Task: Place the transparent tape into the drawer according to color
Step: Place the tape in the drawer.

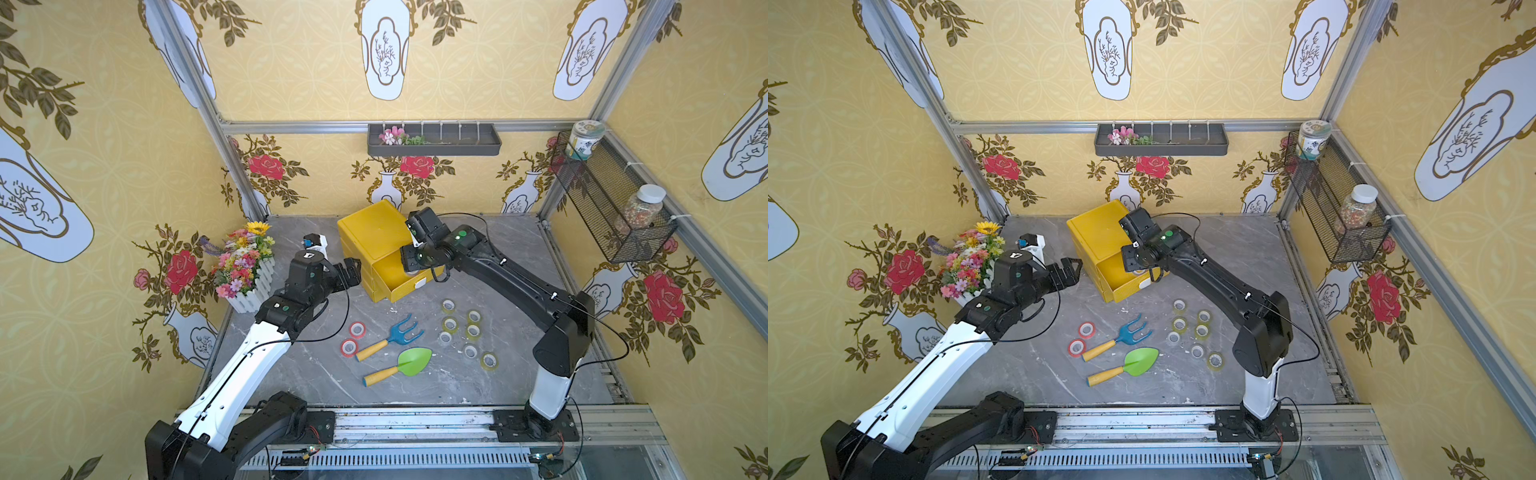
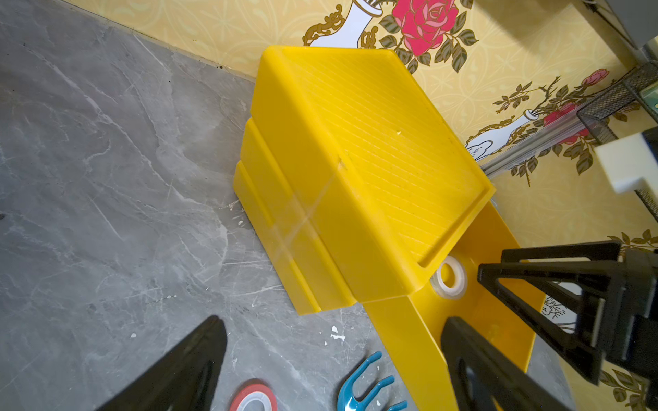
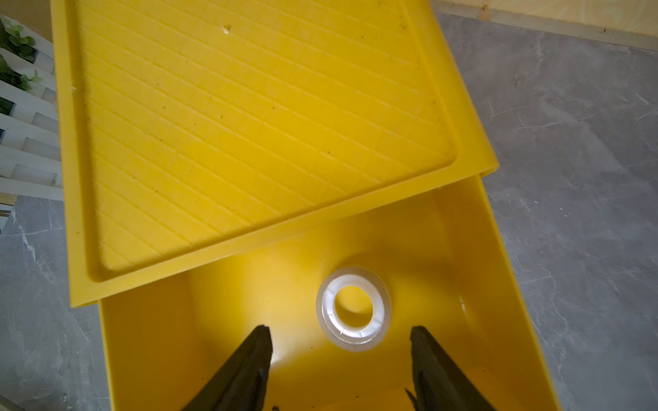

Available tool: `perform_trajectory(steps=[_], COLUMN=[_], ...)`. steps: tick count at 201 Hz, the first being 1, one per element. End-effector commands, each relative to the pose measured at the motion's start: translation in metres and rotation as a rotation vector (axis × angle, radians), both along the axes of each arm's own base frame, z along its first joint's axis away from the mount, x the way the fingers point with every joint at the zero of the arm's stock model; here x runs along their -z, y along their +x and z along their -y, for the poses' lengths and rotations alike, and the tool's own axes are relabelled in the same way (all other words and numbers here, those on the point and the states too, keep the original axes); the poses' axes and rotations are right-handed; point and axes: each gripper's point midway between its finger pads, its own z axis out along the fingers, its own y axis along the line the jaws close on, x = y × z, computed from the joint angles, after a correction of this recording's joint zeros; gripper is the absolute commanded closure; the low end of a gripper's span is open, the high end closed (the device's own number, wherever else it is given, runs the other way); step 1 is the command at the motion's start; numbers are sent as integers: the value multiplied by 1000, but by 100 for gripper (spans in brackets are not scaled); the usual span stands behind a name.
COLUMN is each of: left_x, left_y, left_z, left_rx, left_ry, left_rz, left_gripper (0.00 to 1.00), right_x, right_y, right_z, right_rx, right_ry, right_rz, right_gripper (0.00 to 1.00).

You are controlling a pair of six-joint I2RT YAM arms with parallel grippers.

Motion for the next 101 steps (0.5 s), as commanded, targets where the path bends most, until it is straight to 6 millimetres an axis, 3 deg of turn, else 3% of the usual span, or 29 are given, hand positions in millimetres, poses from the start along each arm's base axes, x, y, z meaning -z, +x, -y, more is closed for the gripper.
perform_trajectory(steps=[1, 22, 69, 101], left_x=[-5, -4, -4, -4], left_y=[1, 1, 2, 4], left_z=[2, 1, 4, 8], left_rx=[15, 15, 28, 42], left_ry=[2, 5, 0, 0], left_rz=[18, 21, 20, 8], left_gripper=[0, 0, 0, 1], right_x=[-11, -21, -69, -74], right_y=[2, 2, -13, -38], right_z=[0, 1, 17, 31], right_rx=[10, 16, 37, 42], right_ry=[22, 34, 138, 195], right_rz=[29, 53, 177, 203], right_gripper=[27, 23, 19, 19])
